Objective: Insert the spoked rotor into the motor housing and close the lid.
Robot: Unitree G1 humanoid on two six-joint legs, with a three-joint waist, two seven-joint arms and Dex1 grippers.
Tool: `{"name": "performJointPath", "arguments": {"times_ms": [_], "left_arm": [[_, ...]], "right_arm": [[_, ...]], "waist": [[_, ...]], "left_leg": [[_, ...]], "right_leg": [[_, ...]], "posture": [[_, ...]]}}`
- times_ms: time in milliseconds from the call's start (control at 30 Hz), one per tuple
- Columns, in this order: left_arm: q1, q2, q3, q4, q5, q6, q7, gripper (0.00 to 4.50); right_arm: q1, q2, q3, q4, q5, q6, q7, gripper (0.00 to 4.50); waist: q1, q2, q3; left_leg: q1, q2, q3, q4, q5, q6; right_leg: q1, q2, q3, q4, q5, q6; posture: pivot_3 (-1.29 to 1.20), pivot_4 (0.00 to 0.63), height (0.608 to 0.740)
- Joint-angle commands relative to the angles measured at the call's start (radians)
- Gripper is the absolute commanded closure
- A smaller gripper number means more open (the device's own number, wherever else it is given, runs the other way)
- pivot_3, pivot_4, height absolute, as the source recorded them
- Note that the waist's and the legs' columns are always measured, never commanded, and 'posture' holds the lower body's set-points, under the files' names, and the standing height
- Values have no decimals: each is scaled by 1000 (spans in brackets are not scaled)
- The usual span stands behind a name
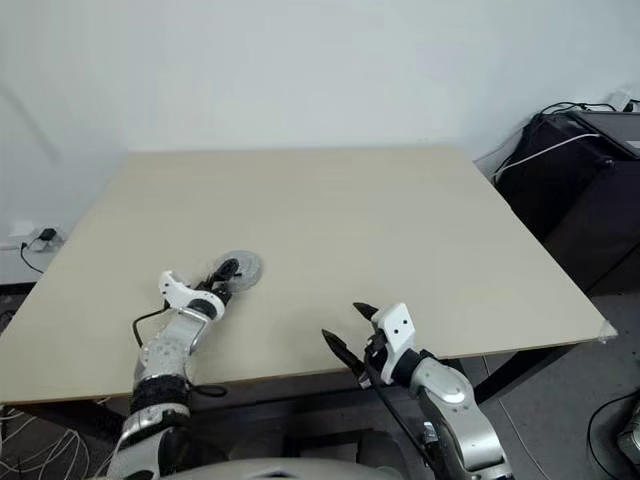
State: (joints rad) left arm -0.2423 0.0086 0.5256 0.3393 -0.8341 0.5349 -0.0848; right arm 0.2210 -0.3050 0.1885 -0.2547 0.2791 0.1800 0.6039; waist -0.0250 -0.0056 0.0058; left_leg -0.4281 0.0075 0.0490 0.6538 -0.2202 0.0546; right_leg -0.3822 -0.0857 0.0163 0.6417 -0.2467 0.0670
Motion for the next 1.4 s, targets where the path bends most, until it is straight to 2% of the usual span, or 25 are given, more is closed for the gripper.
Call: {"name": "performJointPath", "arguments": {"times_ms": [33,167,300,367,533,733,900,1100,1400], "left_arm": [[80,14,-33,-83,11,67,7,39],[196,105,-165,-208,86,89,-138,39],[314,232,-342,-306,249,-41,-329,39],[344,255,-379,-331,288,-103,-383,39],[441,251,-495,-426,452,-384,-468,39],[529,157,-583,-434,645,-722,-388,39],[552,94,-593,-400,802,-885,-236,39],[577,70,-600,-403,834,-944,-172,39],[582,92,-609,-412,813,-934,-183,39]], "right_arm": [[-19,3,-1,-45,14,10,-1,0],[-26,2,1,-45,16,22,5,0],[-30,1,3,-47,16,31,11,0],[-29,1,5,-49,16,33,13,0],[-1,21,12,-52,-2,0,-10,0],[55,79,-5,-29,-64,-134,-96,0],[81,91,-24,25,-170,-315,-175,0],[103,115,-64,97,-207,-418,-252,0],[87,115,-87,145,-184,-431,-244,0]], "waist": [[0,1,-2],[-3,3,-3],[-2,4,-3],[1,4,-3],[12,6,-1],[14,8,0],[14,8,1],[14,7,2],[14,6,4]], "left_leg": [[0,0,0,0,0,0],[0,0,1,-1,0,0],[0,-1,3,-5,0,0],[-1,-1,4,-7,0,0],[-4,-1,5,-8,0,0],[-7,-1,7,-10,0,0],[-7,-1,7,-9,0,0],[-6,-1,7,-8,0,0],[-6,-1,8,-7,0,0]], "right_leg": [[0,0,0,0,0,0],[-1,-1,0,0,0,-1],[-3,-3,1,0,-1,-3],[-4,-5,1,-1,-2,-3],[-7,-7,2,-1,-2,-3],[-11,-8,4,-3,-2,-4],[-11,-7,1,-3,-2,-3],[-11,-8,-4,-2,-3,-2],[-10,-8,-4,0,-4,0]], "posture": [[0,0,740],[0,0,740],[0,0,740],[0,0,740],[0,0,740],[0,0,740],[0,0,740],[0,0,740],[0,0,740]]}}
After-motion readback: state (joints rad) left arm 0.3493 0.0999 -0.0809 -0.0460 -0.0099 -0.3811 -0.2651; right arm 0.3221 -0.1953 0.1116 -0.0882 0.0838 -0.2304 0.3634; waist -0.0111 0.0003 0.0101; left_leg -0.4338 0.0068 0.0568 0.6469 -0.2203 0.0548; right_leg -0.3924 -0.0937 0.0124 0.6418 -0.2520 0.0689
